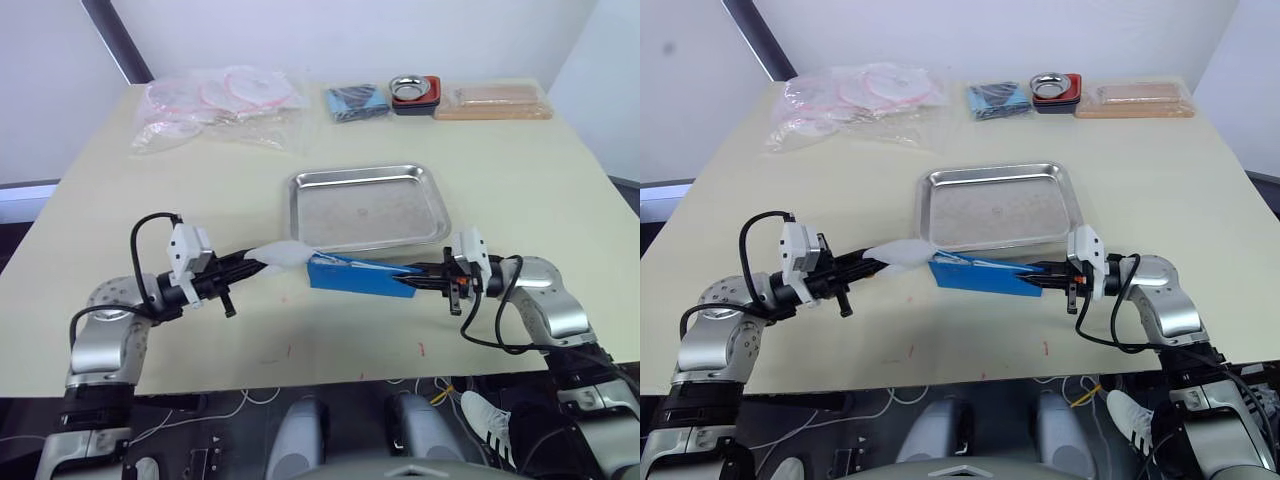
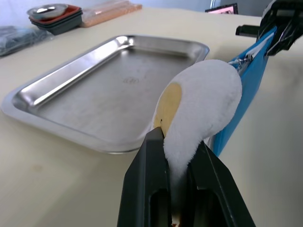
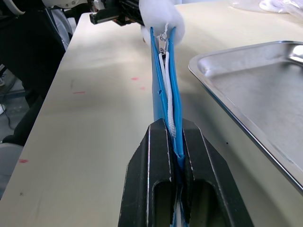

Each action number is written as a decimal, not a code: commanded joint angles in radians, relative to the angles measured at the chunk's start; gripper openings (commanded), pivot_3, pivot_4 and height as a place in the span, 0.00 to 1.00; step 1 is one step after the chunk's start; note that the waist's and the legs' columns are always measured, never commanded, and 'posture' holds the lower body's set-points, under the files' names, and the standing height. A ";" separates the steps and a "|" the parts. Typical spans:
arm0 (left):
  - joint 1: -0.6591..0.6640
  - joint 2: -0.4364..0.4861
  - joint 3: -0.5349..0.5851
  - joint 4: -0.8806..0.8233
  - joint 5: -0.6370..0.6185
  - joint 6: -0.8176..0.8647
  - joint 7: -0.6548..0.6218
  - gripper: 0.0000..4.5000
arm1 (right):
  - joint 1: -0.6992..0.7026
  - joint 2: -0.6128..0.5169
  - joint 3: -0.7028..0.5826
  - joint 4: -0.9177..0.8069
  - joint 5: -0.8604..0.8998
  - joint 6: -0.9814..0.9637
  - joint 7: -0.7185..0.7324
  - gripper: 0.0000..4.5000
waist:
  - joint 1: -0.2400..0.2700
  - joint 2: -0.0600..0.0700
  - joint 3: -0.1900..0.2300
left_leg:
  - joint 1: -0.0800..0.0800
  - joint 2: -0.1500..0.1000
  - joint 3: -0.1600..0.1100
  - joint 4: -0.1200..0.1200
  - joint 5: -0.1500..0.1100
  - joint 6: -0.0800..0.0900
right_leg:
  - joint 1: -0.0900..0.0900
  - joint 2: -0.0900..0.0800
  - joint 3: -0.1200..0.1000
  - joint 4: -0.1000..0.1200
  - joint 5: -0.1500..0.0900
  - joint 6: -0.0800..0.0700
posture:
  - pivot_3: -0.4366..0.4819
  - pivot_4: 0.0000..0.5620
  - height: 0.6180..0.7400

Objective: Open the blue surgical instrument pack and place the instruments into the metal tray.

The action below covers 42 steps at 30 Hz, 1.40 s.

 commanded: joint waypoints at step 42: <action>-0.032 0.042 0.102 0.081 -0.006 -0.074 0.027 0.01 | 0.021 -0.005 0.039 0.042 -0.028 -0.048 0.018 0.00 | -0.005 0.000 0.000 | 0.001 0.000 0.000 0.000 0.000 0.000 | 0.000 0.000 0.001 0.000 0.000 0.000 | 0.48 0.27 1.00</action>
